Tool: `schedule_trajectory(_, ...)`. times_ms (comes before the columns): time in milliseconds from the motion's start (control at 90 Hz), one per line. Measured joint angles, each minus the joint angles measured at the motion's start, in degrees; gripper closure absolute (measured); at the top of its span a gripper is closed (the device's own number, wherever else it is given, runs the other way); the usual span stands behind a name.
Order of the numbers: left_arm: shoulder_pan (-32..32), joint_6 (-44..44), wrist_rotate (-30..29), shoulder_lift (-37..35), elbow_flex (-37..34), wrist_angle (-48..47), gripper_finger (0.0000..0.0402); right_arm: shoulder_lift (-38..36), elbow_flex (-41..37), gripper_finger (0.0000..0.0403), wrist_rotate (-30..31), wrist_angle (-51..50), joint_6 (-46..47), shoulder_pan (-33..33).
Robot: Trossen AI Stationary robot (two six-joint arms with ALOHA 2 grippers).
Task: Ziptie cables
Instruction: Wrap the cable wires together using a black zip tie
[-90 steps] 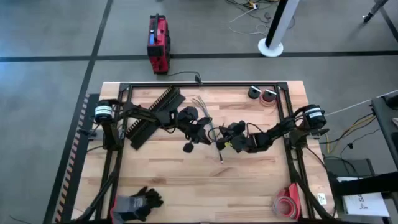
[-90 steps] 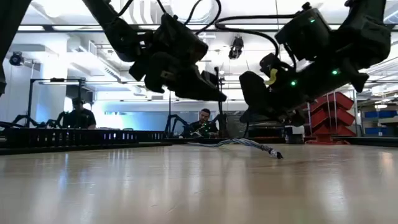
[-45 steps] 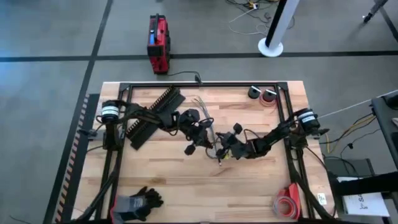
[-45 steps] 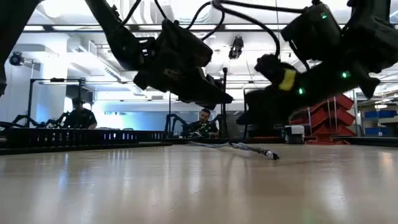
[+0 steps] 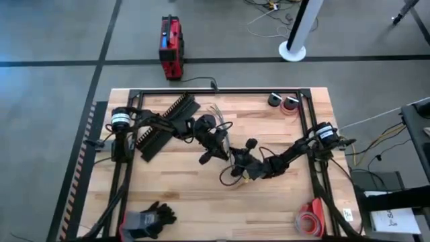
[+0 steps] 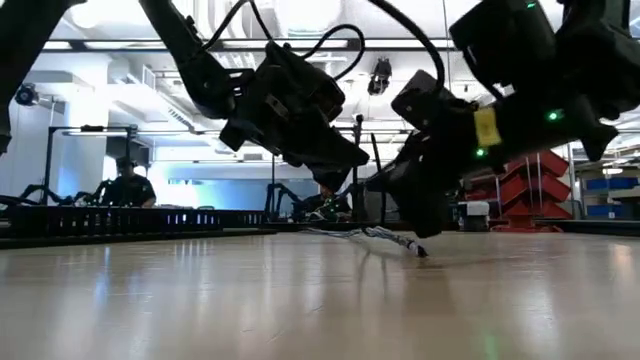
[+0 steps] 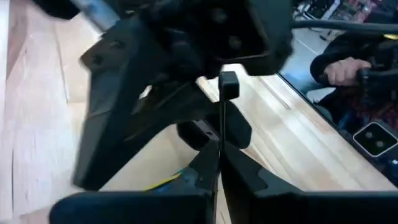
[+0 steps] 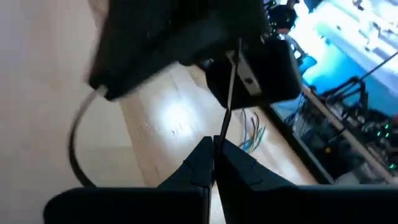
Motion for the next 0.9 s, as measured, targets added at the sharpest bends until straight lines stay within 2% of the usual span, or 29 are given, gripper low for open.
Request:
schedule_trajectory(122, 0.43, -0.62, 5.51, 0.88, 0.02, 0.02, 0.0402, 0.0, 0.98, 0.0403, 2.12, -0.01, -3.49, -0.12)
schedule_trajectory(500, 0.5, -5.05, 8.96, 1.24, 0.02, -0.92, 0.0402, 0.22, 2.64, 0.0403, 2.15, -0.56, -13.09, -0.11)
schedule_trajectory(900, 0.5, -5.81, 7.97, 1.26, 0.02, -0.9, 0.0402, 0.22, 3.3, 0.0403, 1.62, -0.87, -16.36, -1.11)
